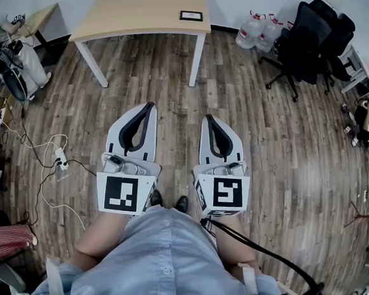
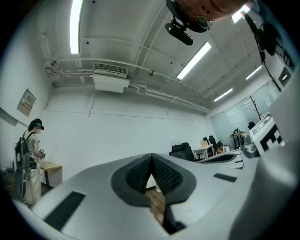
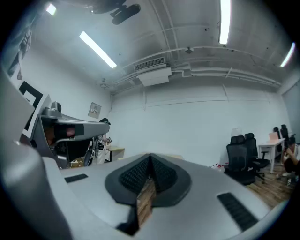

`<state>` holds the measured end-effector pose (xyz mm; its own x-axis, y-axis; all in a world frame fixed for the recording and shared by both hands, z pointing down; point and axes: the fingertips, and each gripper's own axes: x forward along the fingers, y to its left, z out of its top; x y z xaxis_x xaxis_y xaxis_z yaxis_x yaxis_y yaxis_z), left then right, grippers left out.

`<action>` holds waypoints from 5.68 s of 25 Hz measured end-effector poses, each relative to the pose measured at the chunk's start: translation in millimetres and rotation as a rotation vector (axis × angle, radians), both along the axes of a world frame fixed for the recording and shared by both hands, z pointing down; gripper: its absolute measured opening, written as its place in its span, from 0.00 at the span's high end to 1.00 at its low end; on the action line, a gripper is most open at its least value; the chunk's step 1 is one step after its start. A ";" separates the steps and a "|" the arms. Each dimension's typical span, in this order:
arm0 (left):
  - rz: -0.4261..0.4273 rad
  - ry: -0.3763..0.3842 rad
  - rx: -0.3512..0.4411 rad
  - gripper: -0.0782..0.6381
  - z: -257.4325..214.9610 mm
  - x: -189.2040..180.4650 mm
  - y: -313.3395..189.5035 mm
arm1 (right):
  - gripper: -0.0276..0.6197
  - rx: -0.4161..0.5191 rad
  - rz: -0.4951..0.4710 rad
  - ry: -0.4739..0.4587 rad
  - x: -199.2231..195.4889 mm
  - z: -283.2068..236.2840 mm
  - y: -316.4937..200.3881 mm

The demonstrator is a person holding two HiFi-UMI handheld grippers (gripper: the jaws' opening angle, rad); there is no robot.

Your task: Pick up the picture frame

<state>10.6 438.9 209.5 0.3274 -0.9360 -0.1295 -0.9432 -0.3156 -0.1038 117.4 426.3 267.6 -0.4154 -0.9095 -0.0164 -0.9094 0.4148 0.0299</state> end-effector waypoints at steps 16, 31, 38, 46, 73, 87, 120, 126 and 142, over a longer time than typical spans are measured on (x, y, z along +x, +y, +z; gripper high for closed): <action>-0.035 -0.002 -0.027 0.89 18.4 14.6 -4.4 | 0.95 -0.031 -0.032 -0.043 20.2 13.7 -13.9; -0.024 0.044 -0.061 0.89 38.7 -38.2 -157.8 | 0.95 0.010 -0.024 -0.009 -25.9 14.3 -158.5; -0.001 0.043 -0.020 0.89 26.1 -71.1 -241.1 | 0.95 0.048 0.013 0.008 -54.9 -1.3 -244.8; -0.008 0.000 -0.001 0.89 23.3 -90.5 -297.7 | 0.95 0.063 0.026 0.005 -67.3 -9.2 -306.9; -0.126 -0.117 -0.005 0.89 20.3 -75.9 -572.3 | 0.95 -0.007 -0.085 -0.045 -54.9 7.5 -614.2; -0.154 0.004 -0.073 0.89 36.3 -112.2 -649.9 | 0.95 -0.021 -0.080 -0.009 -87.2 18.0 -695.8; 0.068 -0.044 -0.403 0.89 146.7 -144.3 -834.5 | 0.95 -0.565 0.091 0.102 -123.6 223.7 -795.1; 0.099 -0.037 -0.425 0.89 154.8 -139.6 -840.1 | 0.92 -0.654 0.086 0.135 -128.4 252.8 -784.3; 0.094 -0.027 -0.475 0.89 174.0 -148.2 -847.2 | 0.82 -0.875 0.099 0.225 -135.2 294.9 -773.1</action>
<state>-137.6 -408.3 383.5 0.4104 -0.8558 0.3151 -0.9074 -0.4175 0.0480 -17.8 -346.8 562.5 -0.2446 -0.5905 0.7691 -0.9528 0.2933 -0.0779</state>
